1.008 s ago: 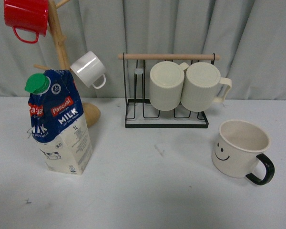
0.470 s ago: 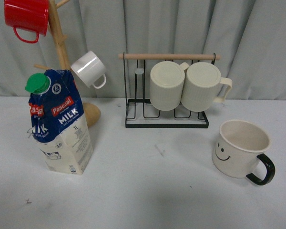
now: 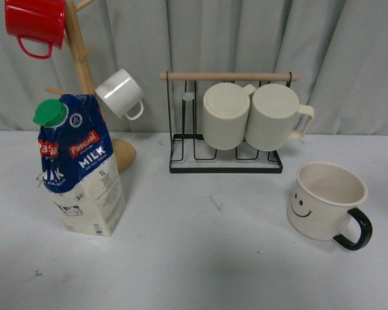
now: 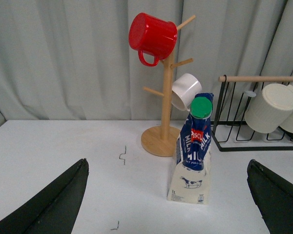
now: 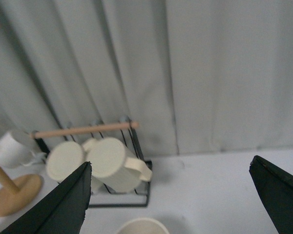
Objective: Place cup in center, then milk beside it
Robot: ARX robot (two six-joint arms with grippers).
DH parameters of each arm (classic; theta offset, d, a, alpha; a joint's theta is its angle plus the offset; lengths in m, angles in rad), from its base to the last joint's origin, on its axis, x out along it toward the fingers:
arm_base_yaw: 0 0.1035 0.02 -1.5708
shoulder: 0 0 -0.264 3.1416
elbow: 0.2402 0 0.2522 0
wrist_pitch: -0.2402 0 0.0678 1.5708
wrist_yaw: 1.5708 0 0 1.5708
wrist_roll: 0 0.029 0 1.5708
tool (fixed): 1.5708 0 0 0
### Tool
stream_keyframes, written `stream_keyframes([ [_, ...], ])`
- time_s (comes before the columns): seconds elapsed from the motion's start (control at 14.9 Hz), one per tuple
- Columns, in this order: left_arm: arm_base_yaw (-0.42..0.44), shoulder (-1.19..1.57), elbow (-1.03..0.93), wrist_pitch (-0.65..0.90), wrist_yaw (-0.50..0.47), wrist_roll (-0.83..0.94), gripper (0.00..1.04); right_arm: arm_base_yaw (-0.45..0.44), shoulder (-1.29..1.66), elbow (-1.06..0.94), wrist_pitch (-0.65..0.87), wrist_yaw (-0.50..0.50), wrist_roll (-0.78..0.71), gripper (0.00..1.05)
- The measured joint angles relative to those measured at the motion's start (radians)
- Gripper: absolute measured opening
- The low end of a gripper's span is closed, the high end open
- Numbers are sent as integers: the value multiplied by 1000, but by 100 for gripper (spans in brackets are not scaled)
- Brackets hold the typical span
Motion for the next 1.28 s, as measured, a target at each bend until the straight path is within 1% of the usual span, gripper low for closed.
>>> stream_keyframes([
  [0.07, 0, 0, 0, 0, 0, 0, 98, 16, 111, 85, -69, 45, 12, 98],
  [0.13, 0, 0, 0, 0, 0, 0, 98, 38, 274, 229, -193, 116, 25, 98],
  [0.2, 0, 0, 0, 0, 0, 0, 98, 53, 375, 330, -274, 170, 23, 98],
  [0.27, 0, 0, 0, 0, 0, 0, 98, 69, 447, 410, -354, 187, 23, 98],
  [0.4, 0, 0, 0, 0, 0, 0, 98, 98, 565, 530, -484, 203, 18, 98],
  [0.6, 0, 0, 0, 0, 0, 0, 98, 136, 629, 605, -629, 204, 18, 98],
  [0.81, 0, 0, 0, 0, 0, 0, 98, 160, 664, 638, -719, 190, 16, 98],
  [0.87, 0, 0, 0, 0, 0, 0, 98, 152, 664, 577, -687, 154, 10, 98],
  [0.94, 0, 0, 0, 0, 0, 0, 98, 146, 661, 537, -664, 134, -6, 80],
  [1.08, 0, 0, 0, 0, 0, 0, 98, 146, 595, 515, -653, 105, -13, 13],
  [1.14, 0, 0, 0, 0, 0, 0, 98, 146, 568, 490, -649, 77, -9, 3],
  [1.28, 0, 0, 0, 0, 0, 0, 98, 153, 548, 477, -649, 72, -8, 3],
])
